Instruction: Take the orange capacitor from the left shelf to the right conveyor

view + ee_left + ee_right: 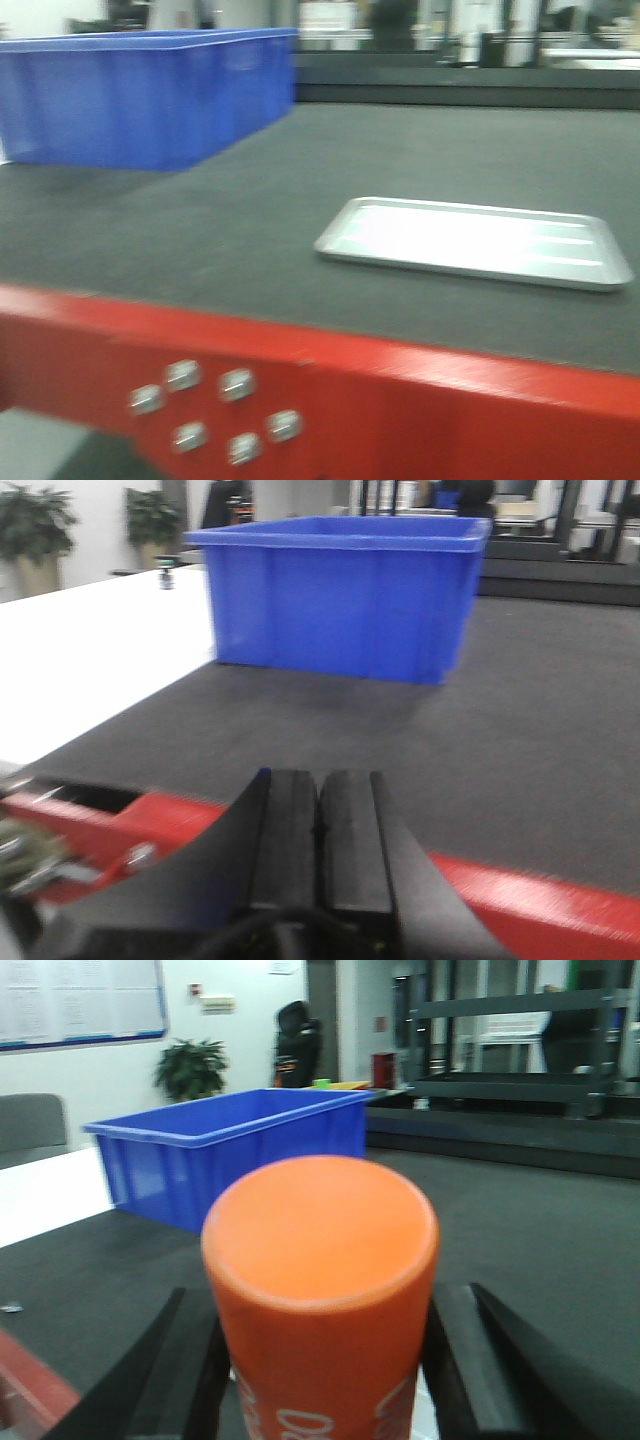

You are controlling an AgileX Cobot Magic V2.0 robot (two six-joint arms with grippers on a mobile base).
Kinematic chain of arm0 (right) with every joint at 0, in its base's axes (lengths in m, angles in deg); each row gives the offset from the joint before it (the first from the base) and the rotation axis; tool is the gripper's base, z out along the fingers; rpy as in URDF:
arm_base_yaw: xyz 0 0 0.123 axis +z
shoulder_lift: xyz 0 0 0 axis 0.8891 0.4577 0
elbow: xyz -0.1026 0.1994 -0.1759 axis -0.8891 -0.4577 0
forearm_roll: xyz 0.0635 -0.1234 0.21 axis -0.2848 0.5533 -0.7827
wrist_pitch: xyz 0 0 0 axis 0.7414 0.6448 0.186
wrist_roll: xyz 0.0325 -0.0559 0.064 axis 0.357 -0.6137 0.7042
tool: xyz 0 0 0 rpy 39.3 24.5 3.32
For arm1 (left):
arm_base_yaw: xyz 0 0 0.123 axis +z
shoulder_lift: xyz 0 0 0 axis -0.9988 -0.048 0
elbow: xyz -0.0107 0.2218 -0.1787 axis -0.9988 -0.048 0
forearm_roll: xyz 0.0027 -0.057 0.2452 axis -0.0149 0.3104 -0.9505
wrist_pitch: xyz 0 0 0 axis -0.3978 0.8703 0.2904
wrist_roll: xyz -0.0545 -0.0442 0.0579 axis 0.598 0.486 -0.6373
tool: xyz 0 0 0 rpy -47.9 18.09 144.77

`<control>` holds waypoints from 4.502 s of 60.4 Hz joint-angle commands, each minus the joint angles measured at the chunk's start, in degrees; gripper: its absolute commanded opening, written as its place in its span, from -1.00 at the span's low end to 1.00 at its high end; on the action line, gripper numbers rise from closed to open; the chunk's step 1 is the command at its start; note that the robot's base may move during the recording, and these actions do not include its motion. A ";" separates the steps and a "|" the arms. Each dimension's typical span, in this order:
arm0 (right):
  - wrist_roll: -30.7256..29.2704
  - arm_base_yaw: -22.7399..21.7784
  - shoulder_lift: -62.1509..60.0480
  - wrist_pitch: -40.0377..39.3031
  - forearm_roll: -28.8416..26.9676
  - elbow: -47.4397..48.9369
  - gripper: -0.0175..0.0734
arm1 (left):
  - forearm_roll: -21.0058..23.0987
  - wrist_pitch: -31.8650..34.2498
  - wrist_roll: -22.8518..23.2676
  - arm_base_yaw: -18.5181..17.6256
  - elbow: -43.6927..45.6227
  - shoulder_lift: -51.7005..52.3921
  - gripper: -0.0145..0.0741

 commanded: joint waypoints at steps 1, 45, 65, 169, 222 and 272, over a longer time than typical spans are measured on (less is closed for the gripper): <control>-0.30 -0.04 -0.99 -4.73 1.24 1.49 -0.50 | 0.34 4.81 0.00 0.08 0.45 -0.33 -0.91; -0.30 -0.04 -0.99 -4.73 1.24 1.49 -0.50 | 0.34 4.81 0.00 0.08 0.45 -0.33 -0.91; -0.30 -0.10 -0.55 -13.11 3.14 1.49 -0.50 | 0.34 4.81 0.00 0.08 0.45 -0.33 -0.91; 1.57 -0.03 99.71 -69.27 1.64 25.26 -0.13 | 0.34 4.81 0.00 0.08 0.45 -0.33 -0.91; -3.05 -0.33 100.70 -74.56 1.64 26.54 0.67 | 0.34 4.81 0.00 0.08 0.45 -0.33 -0.91; -2.86 -1.88 68.12 -60.82 1.71 26.61 -0.44 | 0.34 4.81 0.00 0.08 0.45 -0.33 -0.91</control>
